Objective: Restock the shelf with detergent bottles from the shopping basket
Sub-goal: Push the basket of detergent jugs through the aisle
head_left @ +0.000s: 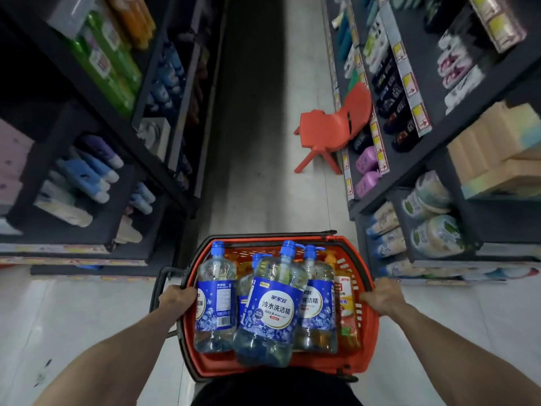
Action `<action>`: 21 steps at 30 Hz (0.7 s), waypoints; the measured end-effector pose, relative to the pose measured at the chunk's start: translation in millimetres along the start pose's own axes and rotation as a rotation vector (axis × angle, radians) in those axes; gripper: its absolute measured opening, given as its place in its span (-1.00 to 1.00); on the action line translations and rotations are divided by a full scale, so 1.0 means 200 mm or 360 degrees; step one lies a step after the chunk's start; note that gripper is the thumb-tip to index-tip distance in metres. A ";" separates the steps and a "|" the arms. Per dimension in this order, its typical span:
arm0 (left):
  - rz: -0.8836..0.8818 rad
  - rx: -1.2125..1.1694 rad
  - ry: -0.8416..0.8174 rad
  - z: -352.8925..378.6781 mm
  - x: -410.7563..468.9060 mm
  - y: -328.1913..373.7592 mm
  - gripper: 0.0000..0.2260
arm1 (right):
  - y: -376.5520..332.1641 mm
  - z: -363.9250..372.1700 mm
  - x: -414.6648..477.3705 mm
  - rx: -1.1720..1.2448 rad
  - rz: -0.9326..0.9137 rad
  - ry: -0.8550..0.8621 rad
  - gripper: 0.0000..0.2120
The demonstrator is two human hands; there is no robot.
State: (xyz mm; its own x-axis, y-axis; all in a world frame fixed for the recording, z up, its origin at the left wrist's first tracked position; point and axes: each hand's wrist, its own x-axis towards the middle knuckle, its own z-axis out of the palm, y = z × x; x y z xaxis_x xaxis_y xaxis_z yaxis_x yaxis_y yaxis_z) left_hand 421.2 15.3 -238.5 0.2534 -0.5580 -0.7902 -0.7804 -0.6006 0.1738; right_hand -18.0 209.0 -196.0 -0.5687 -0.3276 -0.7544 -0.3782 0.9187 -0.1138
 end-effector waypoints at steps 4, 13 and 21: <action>0.0018 -0.0052 -0.0049 -0.13 0.14 0.30 -0.42 | -0.22 -0.17 0.16 0.0004 0.0062 0.0005 -0.76; 0.0071 -0.0042 -0.0005 -0.37 0.28 1.03 -0.17 | -0.66 -0.53 0.60 0.0132 0.0034 -0.0006 -0.80; -0.0066 -0.0159 0.0062 -0.44 0.58 1.64 -0.46 | -1.22 -1.01 1.15 0.0157 -0.0033 -0.0022 -0.83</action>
State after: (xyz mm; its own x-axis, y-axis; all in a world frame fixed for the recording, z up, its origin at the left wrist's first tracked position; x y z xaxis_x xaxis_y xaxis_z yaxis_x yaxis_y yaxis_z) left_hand 245.1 -297.8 -221.4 0.3079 -0.5522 -0.7748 -0.7084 -0.6766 0.2007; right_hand -203.9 -135.7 -211.9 -0.5512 -0.3442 -0.7600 -0.3158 0.9292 -0.1918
